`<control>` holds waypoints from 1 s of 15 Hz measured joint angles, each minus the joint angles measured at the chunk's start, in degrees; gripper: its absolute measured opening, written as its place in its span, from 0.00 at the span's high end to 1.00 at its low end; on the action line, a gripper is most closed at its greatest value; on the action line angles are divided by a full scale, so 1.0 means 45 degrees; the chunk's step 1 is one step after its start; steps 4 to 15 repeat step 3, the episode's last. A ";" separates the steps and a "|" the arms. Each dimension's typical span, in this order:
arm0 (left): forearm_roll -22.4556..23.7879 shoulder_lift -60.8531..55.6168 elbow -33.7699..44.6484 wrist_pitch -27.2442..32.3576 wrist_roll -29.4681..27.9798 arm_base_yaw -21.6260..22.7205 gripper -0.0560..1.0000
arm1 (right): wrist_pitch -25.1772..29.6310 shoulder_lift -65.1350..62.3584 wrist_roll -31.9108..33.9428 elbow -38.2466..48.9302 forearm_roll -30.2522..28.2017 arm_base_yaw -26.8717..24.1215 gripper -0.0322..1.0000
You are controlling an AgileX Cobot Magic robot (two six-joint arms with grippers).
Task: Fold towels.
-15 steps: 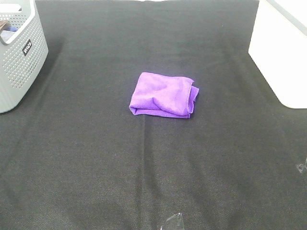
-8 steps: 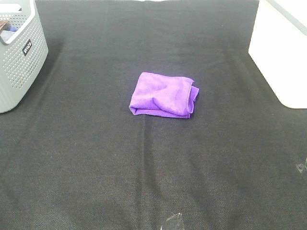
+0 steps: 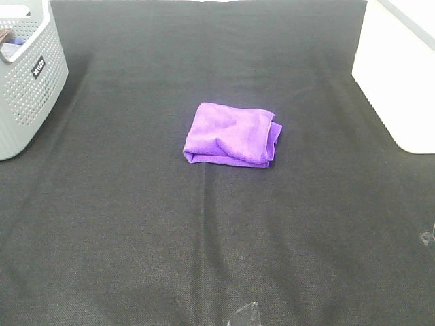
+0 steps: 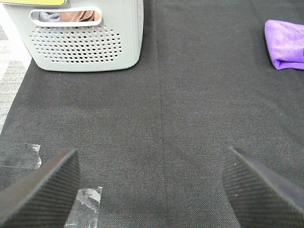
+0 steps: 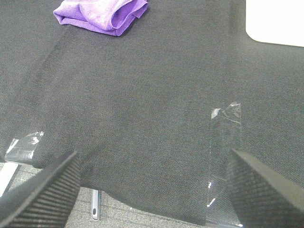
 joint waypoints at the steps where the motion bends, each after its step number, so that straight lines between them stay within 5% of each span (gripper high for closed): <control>1: 0.0000 0.0000 0.0000 0.0000 0.0000 0.0000 0.23 | 0.0000 0.0000 0.0000 0.0000 0.0000 0.0000 0.20; 15: 0.0000 0.0000 0.0000 0.0000 0.0000 0.0000 0.23 | 0.0000 0.0000 0.0000 0.0000 0.0000 0.0000 0.20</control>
